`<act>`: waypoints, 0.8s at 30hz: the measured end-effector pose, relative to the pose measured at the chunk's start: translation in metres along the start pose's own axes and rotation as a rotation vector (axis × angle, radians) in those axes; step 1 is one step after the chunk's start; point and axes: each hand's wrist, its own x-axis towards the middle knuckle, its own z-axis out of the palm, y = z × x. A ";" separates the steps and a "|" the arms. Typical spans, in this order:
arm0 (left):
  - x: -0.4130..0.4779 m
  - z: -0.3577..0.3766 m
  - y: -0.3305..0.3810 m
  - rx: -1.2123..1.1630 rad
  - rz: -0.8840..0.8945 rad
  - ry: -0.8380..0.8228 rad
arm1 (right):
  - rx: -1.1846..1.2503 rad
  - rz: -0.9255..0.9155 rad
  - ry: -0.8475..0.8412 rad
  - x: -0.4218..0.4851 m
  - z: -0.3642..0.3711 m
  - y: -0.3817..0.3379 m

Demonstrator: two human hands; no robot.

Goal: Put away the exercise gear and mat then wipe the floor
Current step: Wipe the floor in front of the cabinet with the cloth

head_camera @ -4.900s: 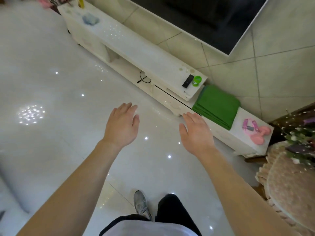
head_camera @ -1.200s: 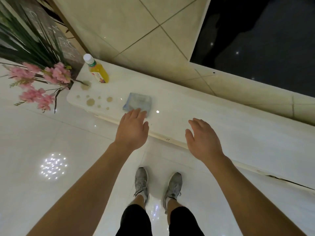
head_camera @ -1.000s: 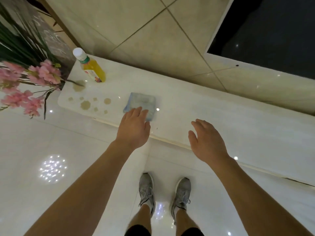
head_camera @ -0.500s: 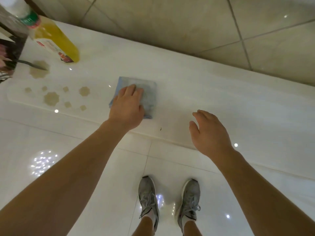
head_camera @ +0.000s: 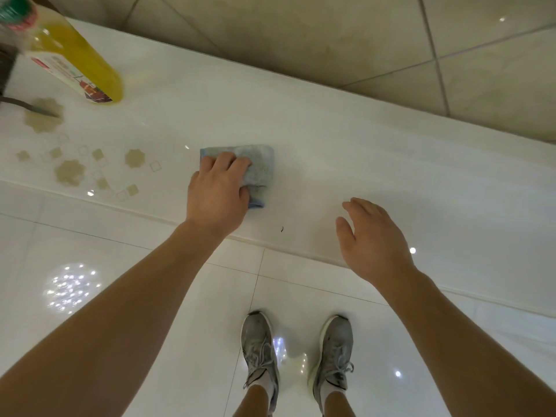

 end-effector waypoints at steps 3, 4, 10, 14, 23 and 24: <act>-0.004 -0.004 0.002 -0.006 -0.001 0.008 | 0.002 0.004 0.011 -0.001 -0.005 -0.003; -0.005 -0.007 0.002 -0.004 0.000 0.010 | -0.001 0.002 0.014 -0.002 -0.007 -0.004; -0.012 -0.027 0.010 -0.026 0.017 0.043 | -0.007 -0.012 0.034 -0.012 -0.021 -0.013; -0.021 -0.041 0.014 -0.060 0.035 0.060 | -0.020 -0.019 0.055 -0.023 -0.032 -0.019; -0.058 -0.065 0.030 -0.117 0.080 0.122 | -0.024 -0.027 0.138 -0.058 -0.046 -0.018; -0.063 -0.067 0.032 -0.124 0.084 0.134 | -0.021 -0.033 0.146 -0.064 -0.045 -0.018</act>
